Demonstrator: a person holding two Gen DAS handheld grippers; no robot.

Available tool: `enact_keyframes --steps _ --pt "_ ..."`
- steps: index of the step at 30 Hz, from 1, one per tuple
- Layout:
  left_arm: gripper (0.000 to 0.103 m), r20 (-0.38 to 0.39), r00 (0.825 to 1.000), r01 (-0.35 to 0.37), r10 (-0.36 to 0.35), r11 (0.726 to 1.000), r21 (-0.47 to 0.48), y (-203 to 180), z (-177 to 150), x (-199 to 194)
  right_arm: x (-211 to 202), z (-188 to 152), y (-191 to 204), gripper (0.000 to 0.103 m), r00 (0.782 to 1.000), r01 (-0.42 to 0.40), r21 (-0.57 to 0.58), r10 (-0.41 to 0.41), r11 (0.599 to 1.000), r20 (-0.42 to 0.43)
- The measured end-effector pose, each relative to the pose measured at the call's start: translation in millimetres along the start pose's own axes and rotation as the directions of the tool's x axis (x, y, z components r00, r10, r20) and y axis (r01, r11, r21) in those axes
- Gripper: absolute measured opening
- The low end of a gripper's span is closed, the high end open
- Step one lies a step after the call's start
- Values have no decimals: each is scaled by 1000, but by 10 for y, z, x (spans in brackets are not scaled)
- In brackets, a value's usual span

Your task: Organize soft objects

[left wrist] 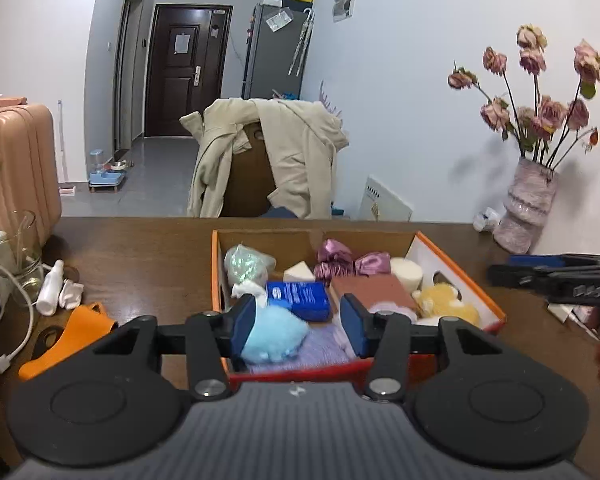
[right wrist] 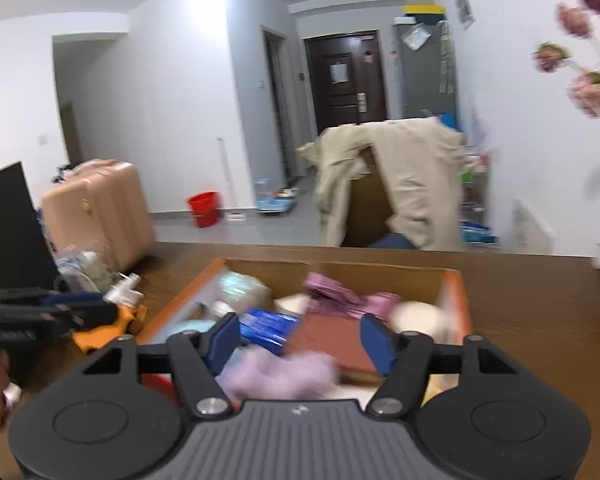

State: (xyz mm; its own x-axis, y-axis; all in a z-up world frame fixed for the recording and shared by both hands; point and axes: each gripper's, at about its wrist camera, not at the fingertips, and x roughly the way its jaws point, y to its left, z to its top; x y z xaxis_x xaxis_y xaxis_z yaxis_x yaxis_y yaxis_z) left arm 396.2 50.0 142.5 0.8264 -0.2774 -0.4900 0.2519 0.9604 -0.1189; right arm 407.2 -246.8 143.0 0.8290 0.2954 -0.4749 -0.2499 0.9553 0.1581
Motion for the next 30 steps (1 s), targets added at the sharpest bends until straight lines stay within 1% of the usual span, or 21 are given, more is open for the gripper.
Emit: enact_keyframes --steps 3,5,9,10,12,13,15,17,19,20,21,22,23,24,28,30 --pt "51 15 1000 -4 4 1000 16 -102 -48 -118 -322 -115 -211 71 998 58 47 -59 997 20" --pt "56 36 999 -3 2 1000 30 -184 -90 -211 -483 -192 -257 75 995 88 51 -90 995 39" --pt "57 54 998 -12 10 999 33 -279 -233 -345 -713 -302 -232 75 992 102 49 -106 994 74" --pt "58 63 998 -21 19 999 33 -303 -281 -382 -764 -337 -211 75 991 103 44 -107 994 87" --pt "72 81 995 -58 56 998 26 -351 -383 -462 -871 -439 -155 76 987 101 47 -105 994 119" --pt "80 112 990 -85 82 996 23 -385 -461 -541 -925 -506 -130 77 985 97 48 -103 994 139" --pt "83 157 982 -108 100 993 40 -455 -577 -675 -1049 -651 -45 82 976 110 29 -113 994 186" --pt "93 200 974 -117 108 992 36 -511 -698 -832 -1173 -771 45 89 960 144 3 -140 990 241" --pt "99 252 961 -122 113 992 19 -546 -827 -1003 -1325 -904 136 91 939 175 -10 -164 984 302" --pt "101 272 956 -123 115 992 14 -562 -886 -1081 -1394 -969 169 94 931 181 -10 -168 983 323" --pt "102 295 949 -125 116 992 11 -577 -955 -1170 -1446 -1019 195 98 928 184 -11 -170 983 331" --pt "103 310 943 -130 121 991 7 -589 -1014 -1237 -1511 -1084 228 103 928 184 -15 -169 983 333" --pt "103 323 938 -135 126 991 7 -605 -1095 -1314 -1559 -1149 259 103 928 181 -20 -164 983 334" --pt "103 324 937 -143 133 990 7 -621 -1171 -1375 -1605 -1220 295 103 931 174 -32 -153 984 330" --pt "103 307 938 -157 159 987 -31 -682 -1516 -1592 -1760 -1584 470 103 942 145 -49 -122 988 313" --pt "103 305 939 -150 157 988 -48 -710 -1717 -1726 -1827 -1756 573 103 949 130 -57 -108 990 295"
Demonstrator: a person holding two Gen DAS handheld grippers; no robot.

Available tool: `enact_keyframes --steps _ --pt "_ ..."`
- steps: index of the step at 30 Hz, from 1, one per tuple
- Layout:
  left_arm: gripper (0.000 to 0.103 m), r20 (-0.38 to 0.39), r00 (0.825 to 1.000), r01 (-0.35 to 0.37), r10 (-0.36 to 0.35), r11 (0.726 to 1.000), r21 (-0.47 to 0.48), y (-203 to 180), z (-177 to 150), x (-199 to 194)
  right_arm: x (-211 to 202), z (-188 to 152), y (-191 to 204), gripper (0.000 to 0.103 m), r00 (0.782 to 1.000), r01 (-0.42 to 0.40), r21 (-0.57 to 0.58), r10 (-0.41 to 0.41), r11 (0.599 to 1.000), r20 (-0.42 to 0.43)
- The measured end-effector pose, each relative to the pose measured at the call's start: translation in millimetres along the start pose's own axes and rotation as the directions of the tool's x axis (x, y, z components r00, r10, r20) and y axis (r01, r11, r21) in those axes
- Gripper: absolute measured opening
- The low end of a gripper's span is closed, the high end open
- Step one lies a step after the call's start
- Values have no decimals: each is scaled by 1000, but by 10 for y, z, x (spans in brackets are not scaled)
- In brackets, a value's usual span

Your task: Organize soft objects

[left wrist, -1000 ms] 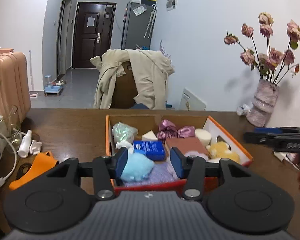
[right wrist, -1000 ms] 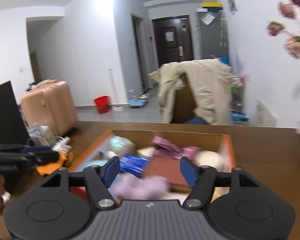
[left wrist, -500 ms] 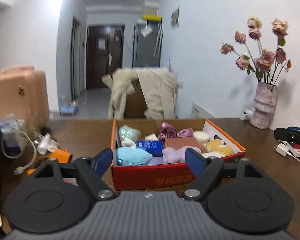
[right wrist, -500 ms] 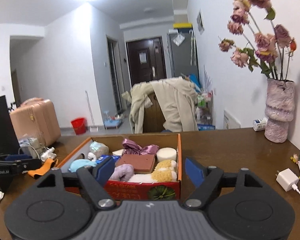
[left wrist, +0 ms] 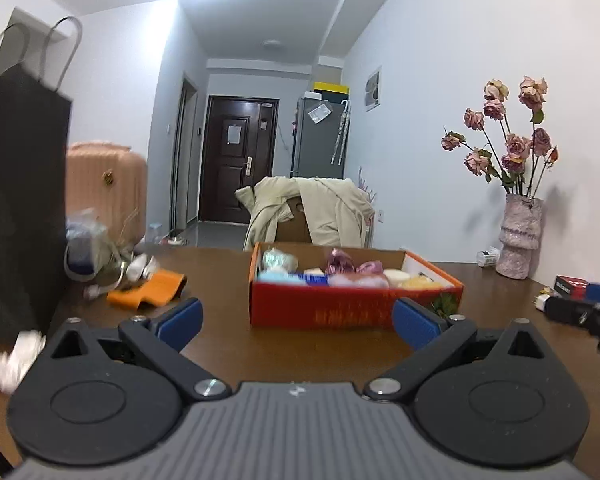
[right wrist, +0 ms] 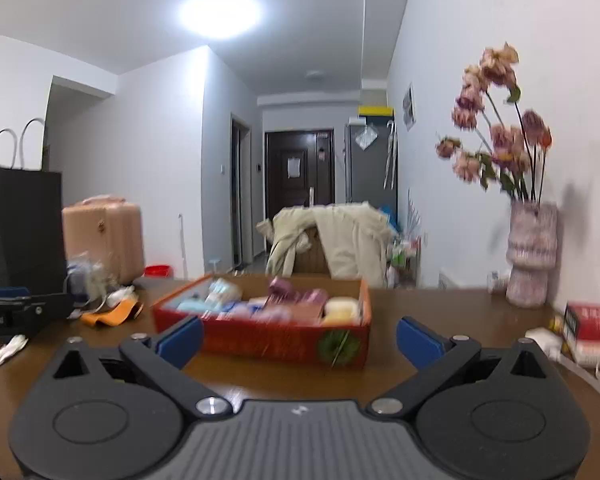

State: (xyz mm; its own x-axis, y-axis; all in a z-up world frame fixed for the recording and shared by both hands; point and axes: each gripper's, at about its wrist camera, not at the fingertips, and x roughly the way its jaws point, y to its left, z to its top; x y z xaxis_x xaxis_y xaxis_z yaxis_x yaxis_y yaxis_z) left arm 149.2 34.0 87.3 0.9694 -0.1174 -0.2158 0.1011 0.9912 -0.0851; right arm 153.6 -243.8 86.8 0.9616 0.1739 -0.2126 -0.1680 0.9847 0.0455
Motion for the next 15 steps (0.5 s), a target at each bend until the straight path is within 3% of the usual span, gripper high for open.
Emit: enact_keyframes --steps 4,8,12,15 --pt "103 -13 1000 -16 16 1000 12 25 -275 -344 -295 -298 219 103 1000 -22 -46 21 999 -22" --pt "103 -15 997 -72 73 996 61 50 -532 -624 -573 -649 350 103 1000 -18 15 18 1000 -1" --pt "103 -20 999 -39 41 991 127 34 -726 -775 -754 -968 410 103 1000 8 69 -8 998 -9" --pt "103 -16 1000 -24 27 989 147 13 -760 -776 -838 -1022 388 103 999 42 93 -42 995 4"
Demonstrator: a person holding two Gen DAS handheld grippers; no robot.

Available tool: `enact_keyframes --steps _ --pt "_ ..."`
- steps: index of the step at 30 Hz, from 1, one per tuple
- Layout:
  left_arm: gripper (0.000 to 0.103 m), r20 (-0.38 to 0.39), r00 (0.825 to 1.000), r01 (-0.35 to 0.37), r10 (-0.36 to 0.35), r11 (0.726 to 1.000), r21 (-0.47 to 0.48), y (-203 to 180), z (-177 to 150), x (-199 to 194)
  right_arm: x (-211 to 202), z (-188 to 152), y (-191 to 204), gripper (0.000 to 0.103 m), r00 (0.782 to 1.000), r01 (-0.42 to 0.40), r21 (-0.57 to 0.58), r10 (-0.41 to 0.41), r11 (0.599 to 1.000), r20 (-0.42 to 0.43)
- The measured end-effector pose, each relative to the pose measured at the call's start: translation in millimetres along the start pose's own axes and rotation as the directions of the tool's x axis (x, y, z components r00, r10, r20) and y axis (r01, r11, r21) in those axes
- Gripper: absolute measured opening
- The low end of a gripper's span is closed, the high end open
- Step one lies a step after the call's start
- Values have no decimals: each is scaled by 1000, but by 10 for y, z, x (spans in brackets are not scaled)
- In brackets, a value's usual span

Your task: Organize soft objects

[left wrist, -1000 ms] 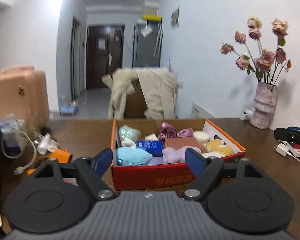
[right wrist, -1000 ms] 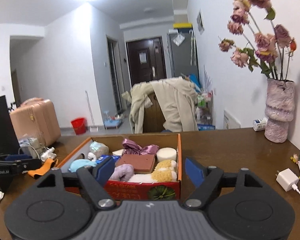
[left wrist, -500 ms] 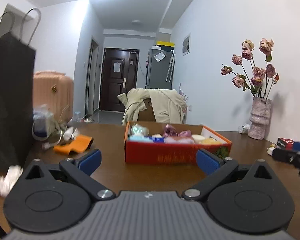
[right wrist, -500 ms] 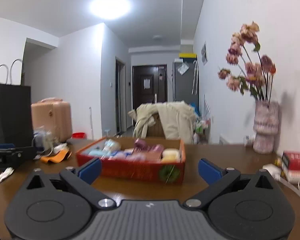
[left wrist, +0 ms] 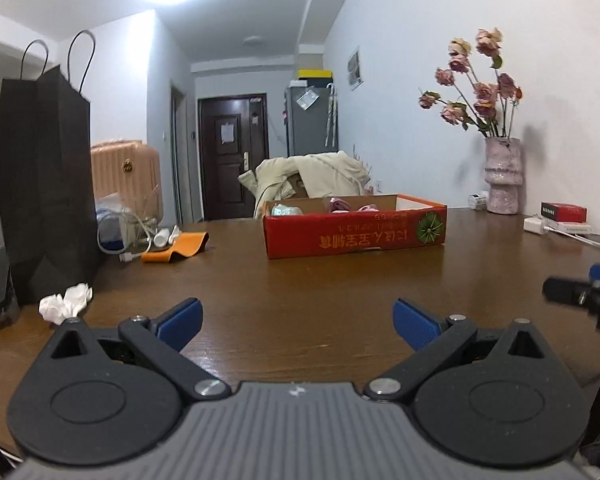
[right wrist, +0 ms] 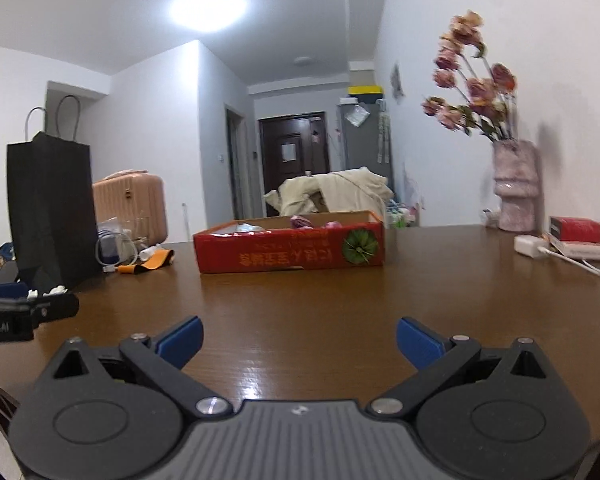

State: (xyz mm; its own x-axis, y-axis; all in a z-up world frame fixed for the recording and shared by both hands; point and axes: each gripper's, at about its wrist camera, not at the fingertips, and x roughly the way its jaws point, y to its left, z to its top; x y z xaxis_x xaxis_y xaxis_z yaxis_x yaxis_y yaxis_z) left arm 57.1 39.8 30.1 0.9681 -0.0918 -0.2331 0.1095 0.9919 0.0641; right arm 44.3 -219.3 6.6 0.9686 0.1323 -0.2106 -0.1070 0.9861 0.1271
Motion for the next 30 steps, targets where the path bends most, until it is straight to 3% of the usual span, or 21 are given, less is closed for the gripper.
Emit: enact_keyframes --steps 4,19,30 --pt "103 7 1000 -16 16 999 -41 50 -26 4 -32 45 -39 103 998 12 11 -13 1000 59" --pt "103 26 1000 18 -16 996 -91 104 -3 40 68 42 -33 103 996 -71 24 70 997 57" --pt "103 28 999 21 -18 997 -79 90 -16 59 69 37 41 103 994 -77 0 76 997 78"
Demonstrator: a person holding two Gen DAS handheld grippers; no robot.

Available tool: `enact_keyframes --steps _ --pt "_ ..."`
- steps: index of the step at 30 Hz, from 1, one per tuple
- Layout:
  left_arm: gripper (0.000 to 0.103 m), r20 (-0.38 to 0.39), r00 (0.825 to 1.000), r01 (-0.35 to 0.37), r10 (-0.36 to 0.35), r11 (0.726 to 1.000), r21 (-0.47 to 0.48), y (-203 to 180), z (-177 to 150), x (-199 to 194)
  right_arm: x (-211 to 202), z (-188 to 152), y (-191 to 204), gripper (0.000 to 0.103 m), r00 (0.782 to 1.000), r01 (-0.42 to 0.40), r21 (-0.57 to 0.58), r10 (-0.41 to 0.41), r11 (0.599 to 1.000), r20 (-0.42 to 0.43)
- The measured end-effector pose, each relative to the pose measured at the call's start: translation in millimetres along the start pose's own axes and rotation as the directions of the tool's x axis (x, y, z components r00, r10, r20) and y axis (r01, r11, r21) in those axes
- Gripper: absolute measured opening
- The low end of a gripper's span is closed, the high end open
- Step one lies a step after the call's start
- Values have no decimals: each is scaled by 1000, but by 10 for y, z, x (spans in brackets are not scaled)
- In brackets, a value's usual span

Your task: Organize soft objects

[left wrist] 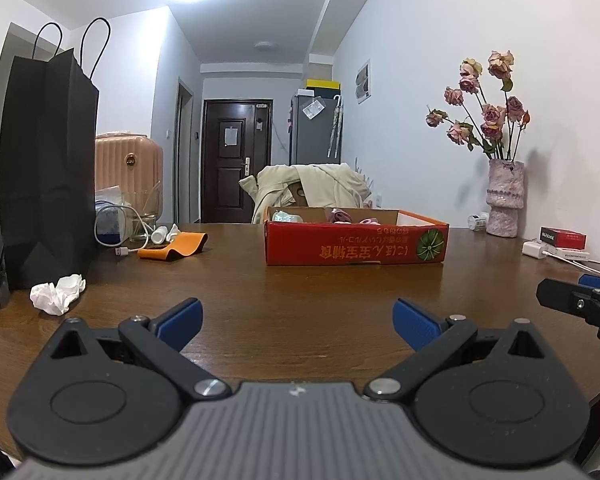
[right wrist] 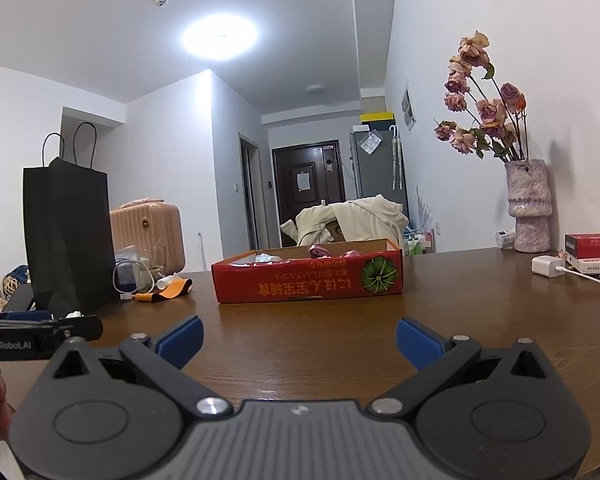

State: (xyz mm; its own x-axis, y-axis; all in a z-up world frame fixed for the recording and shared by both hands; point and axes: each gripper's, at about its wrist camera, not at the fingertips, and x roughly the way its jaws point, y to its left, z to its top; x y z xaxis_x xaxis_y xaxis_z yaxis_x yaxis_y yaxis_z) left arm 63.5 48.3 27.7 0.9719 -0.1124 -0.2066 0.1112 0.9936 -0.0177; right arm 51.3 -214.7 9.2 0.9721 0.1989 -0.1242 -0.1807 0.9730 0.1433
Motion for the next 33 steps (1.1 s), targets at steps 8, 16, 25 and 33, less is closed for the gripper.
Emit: enact_keyframes --steps 8,16,25,33 --pt "103 2 1000 1 -1 1000 6 -18 -3 -4 -14 0 23 103 1000 0 -8 0 1000 0" --pt "103 5 1000 0 0 1000 10 -16 0 -13 -4 -7 23 103 1000 3 -7 -3 1000 -2" --pt "103 4 1000 3 -3 1000 10 -18 -2 -4 1 -14 24 103 1000 2 1 -2 1000 -6" --pt "103 9 1000 -4 4 1000 11 -24 15 -12 -1 -17 21 103 1000 5 2 -5 1000 -5"
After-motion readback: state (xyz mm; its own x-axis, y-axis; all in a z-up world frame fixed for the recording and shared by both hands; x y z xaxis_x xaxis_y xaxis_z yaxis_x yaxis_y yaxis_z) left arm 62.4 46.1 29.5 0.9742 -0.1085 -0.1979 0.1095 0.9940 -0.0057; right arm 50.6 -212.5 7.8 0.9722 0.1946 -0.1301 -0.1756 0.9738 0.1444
